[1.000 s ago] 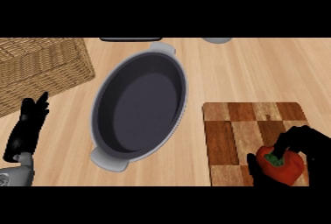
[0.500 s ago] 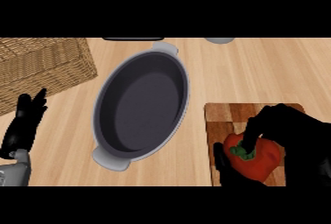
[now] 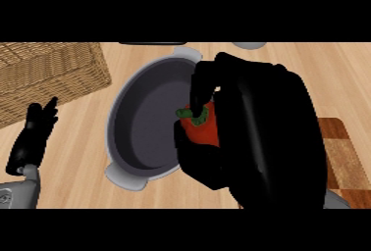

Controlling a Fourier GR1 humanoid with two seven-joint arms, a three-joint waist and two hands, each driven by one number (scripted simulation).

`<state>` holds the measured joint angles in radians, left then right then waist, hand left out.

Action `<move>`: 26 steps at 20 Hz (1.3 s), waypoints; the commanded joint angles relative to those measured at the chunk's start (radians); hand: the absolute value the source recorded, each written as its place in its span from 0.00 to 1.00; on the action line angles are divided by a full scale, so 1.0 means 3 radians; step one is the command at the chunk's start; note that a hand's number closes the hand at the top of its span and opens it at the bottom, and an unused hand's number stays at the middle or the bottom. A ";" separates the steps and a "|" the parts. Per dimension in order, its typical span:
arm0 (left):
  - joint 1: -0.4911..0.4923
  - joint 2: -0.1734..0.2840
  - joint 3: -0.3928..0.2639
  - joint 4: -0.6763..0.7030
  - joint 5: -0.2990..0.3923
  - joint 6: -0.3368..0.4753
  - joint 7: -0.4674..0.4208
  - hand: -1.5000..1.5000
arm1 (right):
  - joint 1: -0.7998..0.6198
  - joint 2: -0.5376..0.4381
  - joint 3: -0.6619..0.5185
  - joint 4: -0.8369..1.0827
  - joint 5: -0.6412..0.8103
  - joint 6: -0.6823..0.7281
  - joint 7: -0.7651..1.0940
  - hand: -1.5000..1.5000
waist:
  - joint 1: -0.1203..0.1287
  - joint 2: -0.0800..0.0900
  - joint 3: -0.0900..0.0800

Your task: Pick the bell pepper from the cutting board and place it in the pot

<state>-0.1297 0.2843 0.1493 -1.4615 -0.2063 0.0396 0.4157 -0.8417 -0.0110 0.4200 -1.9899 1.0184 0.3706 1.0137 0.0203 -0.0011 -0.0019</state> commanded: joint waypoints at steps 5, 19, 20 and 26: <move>-0.0070 -0.0013 -0.0017 0.0071 -0.0035 -0.0021 -0.0001 0.50 | -0.0531 0.0036 0.0010 0.1258 -0.0505 -0.0516 0.0242 1.00 | 0.0006 0.0014 0.0002; 0.0009 -0.0037 0.0044 0.0150 -0.0003 -0.0028 -0.0206 0.50 | -0.0417 0.0036 0.0397 0.2196 -0.1533 -0.2232 -0.0015 0.00 | 0.0055 0.0018 0.0004; -0.0154 0.0035 0.0071 0.0149 0.0005 -0.0067 -0.0058 0.50 | -0.0360 0.0036 0.0373 0.2418 -0.1538 -0.2449 -0.0261 0.00 | 0.0056 0.0030 0.0006; 0.0129 -0.0083 -0.0013 -0.0046 -0.0021 -0.0033 -0.0142 0.50 | -0.0213 0.0036 0.0127 0.2344 -0.1567 -0.3352 -0.0580 0.00 | 0.0035 0.0018 0.0008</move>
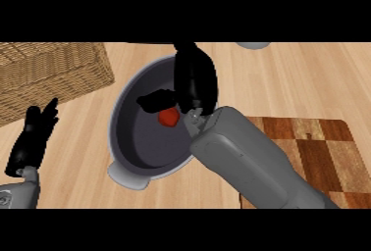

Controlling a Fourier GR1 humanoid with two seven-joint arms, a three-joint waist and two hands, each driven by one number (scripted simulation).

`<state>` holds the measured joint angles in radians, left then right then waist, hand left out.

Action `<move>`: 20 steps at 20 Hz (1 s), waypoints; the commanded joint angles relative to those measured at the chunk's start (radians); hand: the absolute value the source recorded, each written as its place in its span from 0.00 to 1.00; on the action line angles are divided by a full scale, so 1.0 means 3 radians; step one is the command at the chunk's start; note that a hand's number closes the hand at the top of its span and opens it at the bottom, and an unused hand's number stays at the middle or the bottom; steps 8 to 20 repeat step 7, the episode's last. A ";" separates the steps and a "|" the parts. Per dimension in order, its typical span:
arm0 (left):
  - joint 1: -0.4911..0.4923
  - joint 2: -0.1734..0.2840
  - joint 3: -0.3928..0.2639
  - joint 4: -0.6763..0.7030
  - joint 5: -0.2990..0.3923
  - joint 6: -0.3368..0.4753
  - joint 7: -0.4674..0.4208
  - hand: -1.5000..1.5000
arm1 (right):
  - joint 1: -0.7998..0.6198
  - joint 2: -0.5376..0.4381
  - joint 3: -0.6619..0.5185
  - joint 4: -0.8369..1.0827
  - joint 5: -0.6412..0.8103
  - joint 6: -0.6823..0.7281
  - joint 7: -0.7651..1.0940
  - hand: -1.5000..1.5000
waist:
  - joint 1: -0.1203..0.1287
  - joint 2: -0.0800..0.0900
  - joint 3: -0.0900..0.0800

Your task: Pick the bell pepper from the cutting board and place it in the pot

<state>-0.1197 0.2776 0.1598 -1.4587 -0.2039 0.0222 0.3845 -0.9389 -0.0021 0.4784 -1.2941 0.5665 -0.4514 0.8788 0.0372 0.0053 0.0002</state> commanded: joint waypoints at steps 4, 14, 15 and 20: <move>0.0136 0.0075 0.0111 -0.0061 0.0076 -0.0067 -0.0051 0.50 | 0.0327 0.0007 -0.0205 -0.0197 0.0091 -0.0890 -0.0228 0.00 | -0.0086 -0.0020 0.0000; 0.0115 0.0038 0.0111 -0.0026 0.0044 -0.0013 -0.0005 0.50 | 0.0610 -0.0109 -0.0367 -0.0505 0.0160 -0.0907 -0.0343 0.00 | -0.0135 -0.0027 0.0002; 0.0115 0.0038 0.0111 -0.0026 0.0044 -0.0013 -0.0005 0.50 | 0.0610 -0.0109 -0.0367 -0.0505 0.0160 -0.0907 -0.0343 0.00 | -0.0135 -0.0027 0.0002; 0.0115 0.0038 0.0111 -0.0026 0.0044 -0.0013 -0.0005 0.50 | 0.0610 -0.0109 -0.0367 -0.0505 0.0160 -0.0907 -0.0343 0.00 | -0.0135 -0.0027 0.0002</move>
